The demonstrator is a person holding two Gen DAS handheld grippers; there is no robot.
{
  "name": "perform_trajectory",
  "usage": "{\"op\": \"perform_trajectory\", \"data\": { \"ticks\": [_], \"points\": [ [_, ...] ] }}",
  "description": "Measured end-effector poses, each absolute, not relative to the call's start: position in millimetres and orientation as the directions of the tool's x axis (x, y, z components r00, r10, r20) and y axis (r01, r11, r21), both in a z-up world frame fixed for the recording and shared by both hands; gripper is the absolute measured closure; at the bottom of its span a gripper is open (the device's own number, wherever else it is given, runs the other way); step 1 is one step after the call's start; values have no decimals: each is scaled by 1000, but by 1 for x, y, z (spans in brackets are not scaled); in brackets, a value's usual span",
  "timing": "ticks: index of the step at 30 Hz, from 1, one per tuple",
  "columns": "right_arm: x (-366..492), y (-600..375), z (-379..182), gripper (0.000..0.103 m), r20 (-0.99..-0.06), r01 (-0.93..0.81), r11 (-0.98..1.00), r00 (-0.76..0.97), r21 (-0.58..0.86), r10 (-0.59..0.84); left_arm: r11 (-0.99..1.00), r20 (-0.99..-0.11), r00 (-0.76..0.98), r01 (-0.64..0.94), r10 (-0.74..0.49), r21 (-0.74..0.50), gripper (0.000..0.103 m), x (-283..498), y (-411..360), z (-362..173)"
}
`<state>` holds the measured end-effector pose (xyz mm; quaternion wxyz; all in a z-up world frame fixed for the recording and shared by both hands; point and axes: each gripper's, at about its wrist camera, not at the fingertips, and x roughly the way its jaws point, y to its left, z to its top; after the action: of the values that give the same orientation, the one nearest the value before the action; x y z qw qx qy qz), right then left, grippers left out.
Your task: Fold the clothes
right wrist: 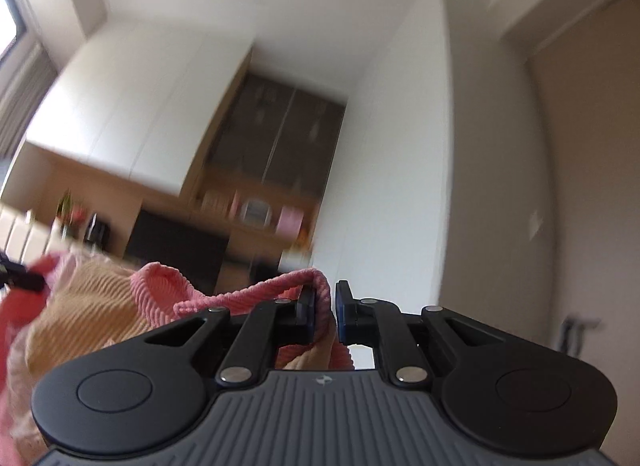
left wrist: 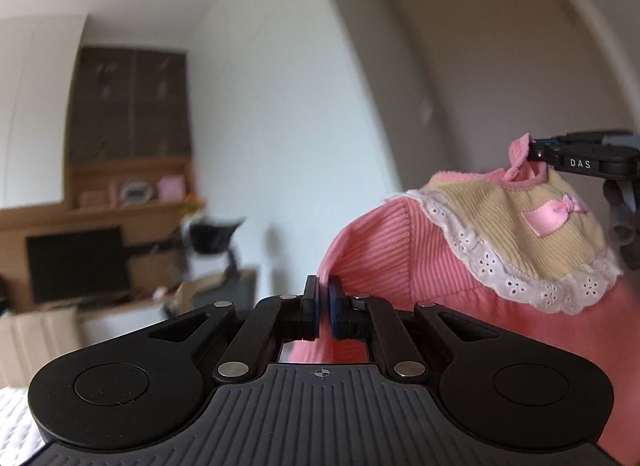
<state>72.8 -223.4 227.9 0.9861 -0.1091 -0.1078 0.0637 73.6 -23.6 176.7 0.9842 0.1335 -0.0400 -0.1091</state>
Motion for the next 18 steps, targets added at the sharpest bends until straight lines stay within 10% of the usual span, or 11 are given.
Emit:
{"op": "perform_trajectory", "data": {
  "ticks": [3, 6, 18],
  "points": [
    [184, -205, 189, 62, -124, -187, 950, 979, -250, 160, 945, -119, 986, 147, -116, 293, 95, 142, -8, 143],
    [246, -198, 145, 62, -336, -198, 954, 935, -225, 115, 970, -334, 940, 141, -69, 197, 91, 189, 33, 98],
    [133, -215, 51, 53, -564, -468, 871, 764, -151, 313, 851, -516, 681, 468, -519, -238, 25, 107, 57, 35]
  ]
}}
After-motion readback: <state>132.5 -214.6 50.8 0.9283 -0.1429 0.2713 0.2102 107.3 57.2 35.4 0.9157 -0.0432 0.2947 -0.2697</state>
